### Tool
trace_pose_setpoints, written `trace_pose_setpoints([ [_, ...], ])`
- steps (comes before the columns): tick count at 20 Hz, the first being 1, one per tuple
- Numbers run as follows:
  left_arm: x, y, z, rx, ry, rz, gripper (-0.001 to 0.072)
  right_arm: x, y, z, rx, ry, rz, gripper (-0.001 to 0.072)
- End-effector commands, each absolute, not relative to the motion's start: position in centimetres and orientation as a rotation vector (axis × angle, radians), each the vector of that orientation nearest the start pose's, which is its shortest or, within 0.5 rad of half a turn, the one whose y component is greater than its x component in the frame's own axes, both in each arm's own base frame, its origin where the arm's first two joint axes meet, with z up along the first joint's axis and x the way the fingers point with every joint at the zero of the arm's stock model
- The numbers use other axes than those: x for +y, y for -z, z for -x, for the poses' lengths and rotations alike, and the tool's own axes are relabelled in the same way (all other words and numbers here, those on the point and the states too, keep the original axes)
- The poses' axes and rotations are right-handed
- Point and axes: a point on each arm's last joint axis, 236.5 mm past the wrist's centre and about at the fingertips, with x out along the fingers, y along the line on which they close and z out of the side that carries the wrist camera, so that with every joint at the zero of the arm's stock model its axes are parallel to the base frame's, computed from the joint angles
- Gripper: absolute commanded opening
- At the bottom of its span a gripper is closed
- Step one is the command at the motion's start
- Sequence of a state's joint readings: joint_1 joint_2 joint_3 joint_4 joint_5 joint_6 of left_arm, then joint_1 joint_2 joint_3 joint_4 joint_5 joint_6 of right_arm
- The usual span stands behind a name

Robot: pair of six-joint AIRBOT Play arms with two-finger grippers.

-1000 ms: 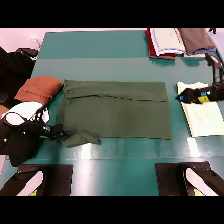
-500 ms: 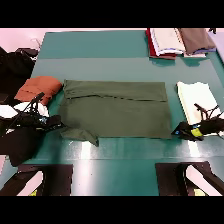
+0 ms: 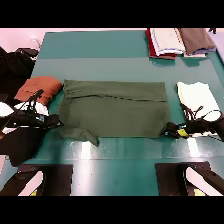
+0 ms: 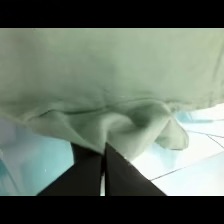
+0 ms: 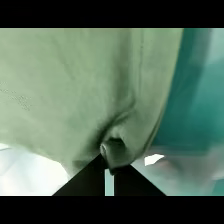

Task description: Fold the shirts.

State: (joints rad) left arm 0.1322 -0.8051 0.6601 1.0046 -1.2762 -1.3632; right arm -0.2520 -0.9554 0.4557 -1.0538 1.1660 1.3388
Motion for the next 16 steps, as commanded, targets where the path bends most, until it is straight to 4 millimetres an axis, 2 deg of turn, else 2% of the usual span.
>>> trace_pose_setpoints([
  [1, -8.5, -3.1, -22.0, 1.281, 0.336, 0.383, 0.0023, 5.9, 5.3, -20.6, 1.42, -0.216, -0.518, 0.0017],
  [5, -9.0, -5.4, -18.3, 1.296, 0.341, 0.386, 0.0023, 1.2, 0.4, -18.8, 1.402, -0.116, -0.305, 0.0016],
  [7, -9.0, -6.8, -19.0, 1.259, 0.345, 0.379, 0.0023, -0.3, -1.9, -19.3, 1.342, -0.068, -0.262, 0.0016],
  [9, -8.6, -8.0, -21.4, 1.179, 0.325, 0.378, 0.0023, -0.8, -3.5, -20.6, 1.297, -0.061, -0.247, 0.0016],
  [11, -7.9, -8.2, -24.7, 1.11, 0.305, 0.371, 0.0023, -1.0, -4.0, -23.0, 1.291, -0.076, -0.23, 0.0016],
  [13, -7.5, -6.7, -27.7, 1.107, 0.298, 0.382, 0.0023, -0.6, -3.6, -26.2, 1.287, -0.112, -0.2, 0.0016],
  [16, -7.1, -3.3, -32.1, 1.137, 0.305, 0.398, 0.0024, 0.3, -1.8, -32.0, 1.31, -0.139, -0.194, 0.0016],
])
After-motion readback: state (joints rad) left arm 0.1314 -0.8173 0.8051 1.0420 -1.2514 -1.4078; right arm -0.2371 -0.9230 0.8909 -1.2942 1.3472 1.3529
